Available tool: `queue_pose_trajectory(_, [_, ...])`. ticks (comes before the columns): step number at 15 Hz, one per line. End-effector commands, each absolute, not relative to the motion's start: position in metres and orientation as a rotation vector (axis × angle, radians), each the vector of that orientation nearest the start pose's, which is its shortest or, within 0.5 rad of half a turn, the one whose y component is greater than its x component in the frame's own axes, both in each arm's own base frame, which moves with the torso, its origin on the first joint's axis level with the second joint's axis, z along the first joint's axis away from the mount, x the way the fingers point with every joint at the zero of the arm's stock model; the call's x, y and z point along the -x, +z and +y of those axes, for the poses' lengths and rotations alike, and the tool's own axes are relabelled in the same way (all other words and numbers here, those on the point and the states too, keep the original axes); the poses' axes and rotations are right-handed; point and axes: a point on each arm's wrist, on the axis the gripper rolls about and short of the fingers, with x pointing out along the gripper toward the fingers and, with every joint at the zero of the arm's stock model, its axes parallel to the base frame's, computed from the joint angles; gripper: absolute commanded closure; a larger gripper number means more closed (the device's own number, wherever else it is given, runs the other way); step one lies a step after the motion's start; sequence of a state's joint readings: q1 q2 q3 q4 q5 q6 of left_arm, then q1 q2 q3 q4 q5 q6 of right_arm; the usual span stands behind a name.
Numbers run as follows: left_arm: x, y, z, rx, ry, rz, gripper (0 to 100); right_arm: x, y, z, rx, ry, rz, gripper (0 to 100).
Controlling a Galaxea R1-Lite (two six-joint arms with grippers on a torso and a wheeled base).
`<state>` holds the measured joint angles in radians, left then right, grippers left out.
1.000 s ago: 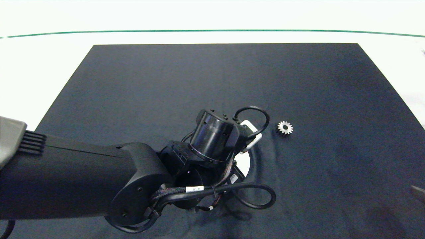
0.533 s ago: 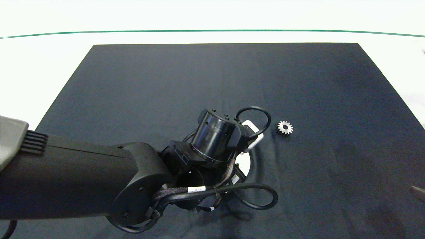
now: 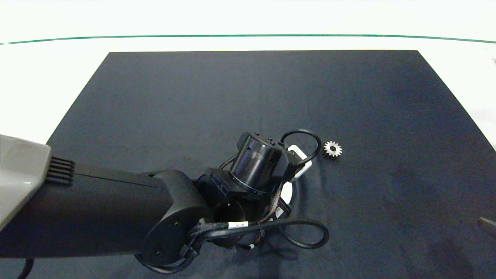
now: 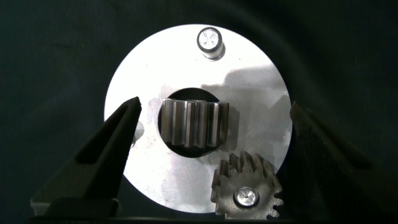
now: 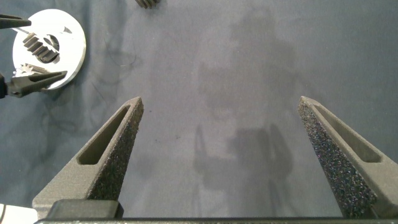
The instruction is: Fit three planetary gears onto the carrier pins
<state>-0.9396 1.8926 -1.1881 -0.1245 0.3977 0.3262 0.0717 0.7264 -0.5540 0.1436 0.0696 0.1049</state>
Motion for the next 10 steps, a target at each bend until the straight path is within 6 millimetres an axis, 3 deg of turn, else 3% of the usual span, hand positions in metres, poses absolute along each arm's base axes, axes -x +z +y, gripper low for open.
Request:
queue_pose_trajectory(1, [-0.223,0.174,-0.287,-0.678,-0.597,0.372,0,-0.058,0.212,0.006,-0.105,0.125,0.325,0])
queue_pose_trajectory(10, [-0.218,0.204,-0.278,-0.732,-0.601,0.45,0,-0.058,0.211,0.006,-0.106,0.124,0.325,0])
